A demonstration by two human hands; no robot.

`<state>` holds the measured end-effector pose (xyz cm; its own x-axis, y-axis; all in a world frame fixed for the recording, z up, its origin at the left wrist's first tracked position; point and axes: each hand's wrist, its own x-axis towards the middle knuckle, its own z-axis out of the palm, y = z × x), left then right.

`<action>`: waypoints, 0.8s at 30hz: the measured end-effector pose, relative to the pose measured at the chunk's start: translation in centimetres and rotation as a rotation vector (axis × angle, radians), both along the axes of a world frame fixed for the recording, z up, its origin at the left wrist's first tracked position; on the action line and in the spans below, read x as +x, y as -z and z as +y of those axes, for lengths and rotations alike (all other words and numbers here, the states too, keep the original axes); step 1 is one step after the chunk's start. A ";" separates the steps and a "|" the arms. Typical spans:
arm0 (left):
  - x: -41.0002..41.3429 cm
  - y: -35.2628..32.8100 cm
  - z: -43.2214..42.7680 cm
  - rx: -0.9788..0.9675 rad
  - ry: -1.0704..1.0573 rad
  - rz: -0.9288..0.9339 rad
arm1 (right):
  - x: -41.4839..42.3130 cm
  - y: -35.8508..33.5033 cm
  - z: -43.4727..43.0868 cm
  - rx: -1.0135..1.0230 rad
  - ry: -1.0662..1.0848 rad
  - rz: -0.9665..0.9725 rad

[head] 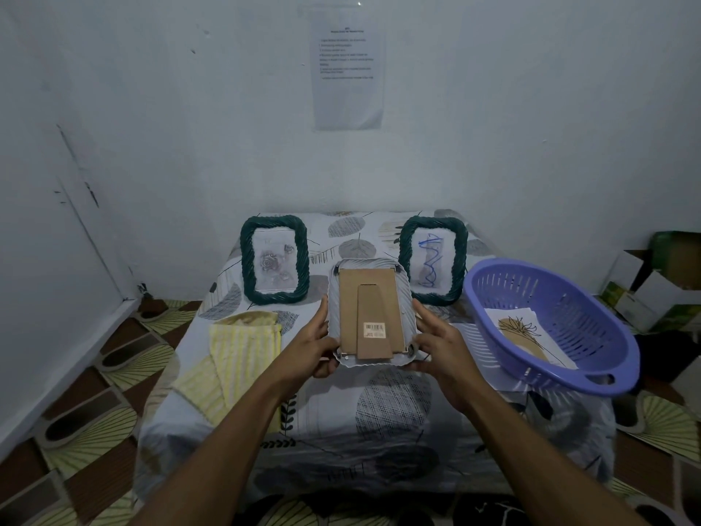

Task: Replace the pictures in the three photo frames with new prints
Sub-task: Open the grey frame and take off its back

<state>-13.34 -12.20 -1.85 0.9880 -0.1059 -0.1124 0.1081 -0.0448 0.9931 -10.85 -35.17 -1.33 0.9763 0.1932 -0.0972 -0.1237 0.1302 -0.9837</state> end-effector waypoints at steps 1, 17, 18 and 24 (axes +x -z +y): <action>0.0 0.1 -0.1 -0.023 -0.006 0.001 | 0.0 0.0 -0.1 0.002 0.010 0.010; 2.0 2.9 -2.4 0.607 -0.118 -0.286 | 1.0 1.9 -2.3 -0.444 0.155 -0.098; 2.3 3.3 -2.6 0.698 -0.130 -0.273 | 1.1 1.9 -2.5 -0.523 0.170 -0.105; 3.2 4.9 -4.8 1.058 -0.124 -0.226 | 2.0 1.9 -3.6 -0.852 0.155 -0.114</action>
